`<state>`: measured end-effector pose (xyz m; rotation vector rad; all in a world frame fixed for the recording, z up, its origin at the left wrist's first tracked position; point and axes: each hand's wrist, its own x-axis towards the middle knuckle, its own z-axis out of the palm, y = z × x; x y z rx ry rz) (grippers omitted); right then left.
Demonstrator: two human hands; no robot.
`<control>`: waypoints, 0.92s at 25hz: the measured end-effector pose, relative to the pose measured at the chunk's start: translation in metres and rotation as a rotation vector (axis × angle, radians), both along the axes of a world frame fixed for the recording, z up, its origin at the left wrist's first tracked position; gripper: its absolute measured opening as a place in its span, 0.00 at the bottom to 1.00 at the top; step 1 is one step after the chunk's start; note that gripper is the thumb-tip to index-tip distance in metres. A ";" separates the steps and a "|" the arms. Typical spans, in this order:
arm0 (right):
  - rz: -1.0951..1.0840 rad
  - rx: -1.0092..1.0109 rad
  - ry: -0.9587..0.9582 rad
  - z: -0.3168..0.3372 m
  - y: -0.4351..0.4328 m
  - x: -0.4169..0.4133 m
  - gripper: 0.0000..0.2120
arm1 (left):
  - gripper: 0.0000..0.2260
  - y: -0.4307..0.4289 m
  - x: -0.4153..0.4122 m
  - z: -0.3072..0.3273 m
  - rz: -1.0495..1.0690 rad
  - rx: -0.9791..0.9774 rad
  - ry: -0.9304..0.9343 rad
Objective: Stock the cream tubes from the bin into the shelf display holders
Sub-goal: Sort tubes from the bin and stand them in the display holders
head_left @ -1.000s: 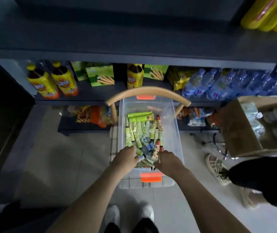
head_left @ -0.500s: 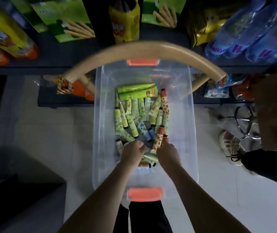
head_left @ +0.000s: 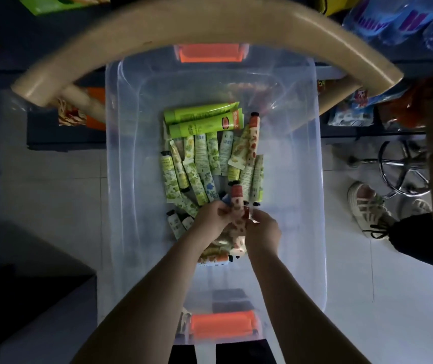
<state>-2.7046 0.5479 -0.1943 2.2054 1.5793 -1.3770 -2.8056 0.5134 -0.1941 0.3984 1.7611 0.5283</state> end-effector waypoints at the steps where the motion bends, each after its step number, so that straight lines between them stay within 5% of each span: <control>1: 0.023 -0.028 0.008 0.001 0.001 0.001 0.14 | 0.10 -0.001 -0.001 0.000 0.017 -0.022 0.011; 4: 0.029 -0.102 0.009 0.004 0.003 0.001 0.06 | 0.08 -0.002 -0.002 0.000 0.046 -0.025 0.018; 11: -0.216 -0.254 0.076 0.004 0.004 -0.003 0.13 | 0.06 -0.007 -0.014 0.002 0.172 0.059 0.122; 18: -0.226 -0.249 0.164 0.010 0.005 -0.009 0.11 | 0.07 -0.030 -0.011 0.002 0.607 0.091 -0.160; 23: -0.228 -0.210 0.321 0.021 0.004 -0.013 0.08 | 0.08 -0.033 -0.016 0.016 0.667 0.138 0.012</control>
